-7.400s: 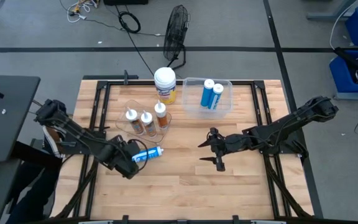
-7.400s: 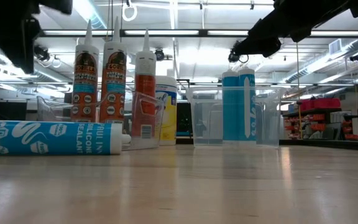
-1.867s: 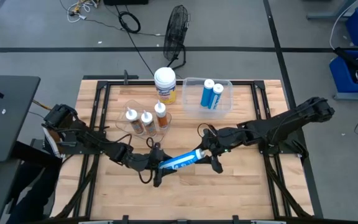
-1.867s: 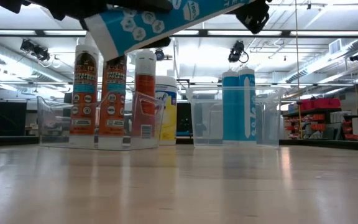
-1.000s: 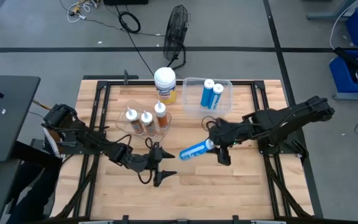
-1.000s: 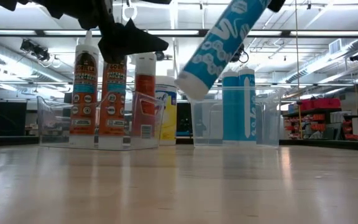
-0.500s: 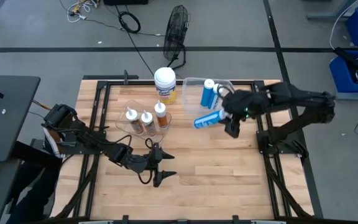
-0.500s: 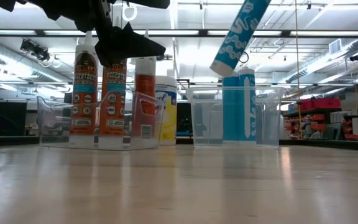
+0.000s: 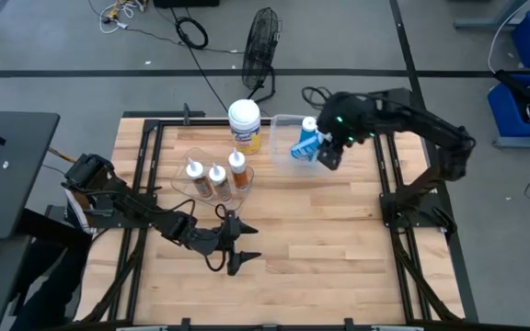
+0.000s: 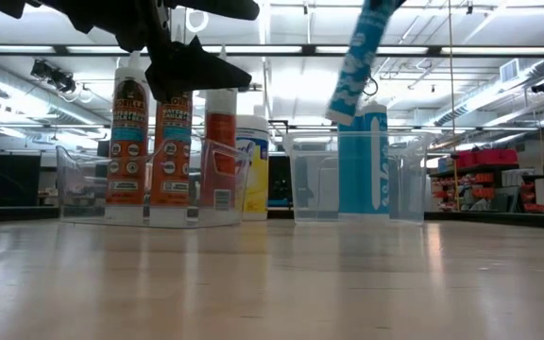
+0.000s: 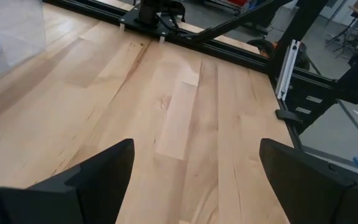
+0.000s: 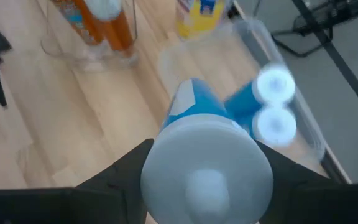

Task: Pick & place silicon tubes, Sealant and Lysol wipes
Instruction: Put the blue sealant into the top transparent bin

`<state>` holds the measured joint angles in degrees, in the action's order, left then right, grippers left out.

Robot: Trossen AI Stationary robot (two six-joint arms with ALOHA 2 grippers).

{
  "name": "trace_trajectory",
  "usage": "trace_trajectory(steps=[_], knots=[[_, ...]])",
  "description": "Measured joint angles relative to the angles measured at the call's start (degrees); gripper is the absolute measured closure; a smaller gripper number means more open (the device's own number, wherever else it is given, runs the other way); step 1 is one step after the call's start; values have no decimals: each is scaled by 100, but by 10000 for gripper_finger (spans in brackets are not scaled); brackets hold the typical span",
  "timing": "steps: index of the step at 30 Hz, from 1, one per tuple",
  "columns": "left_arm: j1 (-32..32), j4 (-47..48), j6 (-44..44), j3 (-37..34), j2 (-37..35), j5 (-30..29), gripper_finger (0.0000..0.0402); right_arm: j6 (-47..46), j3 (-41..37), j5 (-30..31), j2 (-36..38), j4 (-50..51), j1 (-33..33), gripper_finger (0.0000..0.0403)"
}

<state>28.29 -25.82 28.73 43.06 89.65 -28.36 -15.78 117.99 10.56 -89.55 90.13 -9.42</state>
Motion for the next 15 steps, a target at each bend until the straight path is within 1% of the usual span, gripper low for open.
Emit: trace_trajectory(steps=[3, 6, 12, 15], knots=[[0, 0, 0, -1, 0, -2, 49, 290, 428, -197, -366, -36, -151, 194], [0, 0, 0, 0, 2, -7, 49, 473, 649, -243, -663, -15, -270, 194], [0, 0, 4, -1, 4, -11, 49, 786, 694, -183, -1037, -3, -517, 194], [0, 0, 4, 1, 4, -11, 49, 969, 694, -19, -1219, -13, -614, 194]])
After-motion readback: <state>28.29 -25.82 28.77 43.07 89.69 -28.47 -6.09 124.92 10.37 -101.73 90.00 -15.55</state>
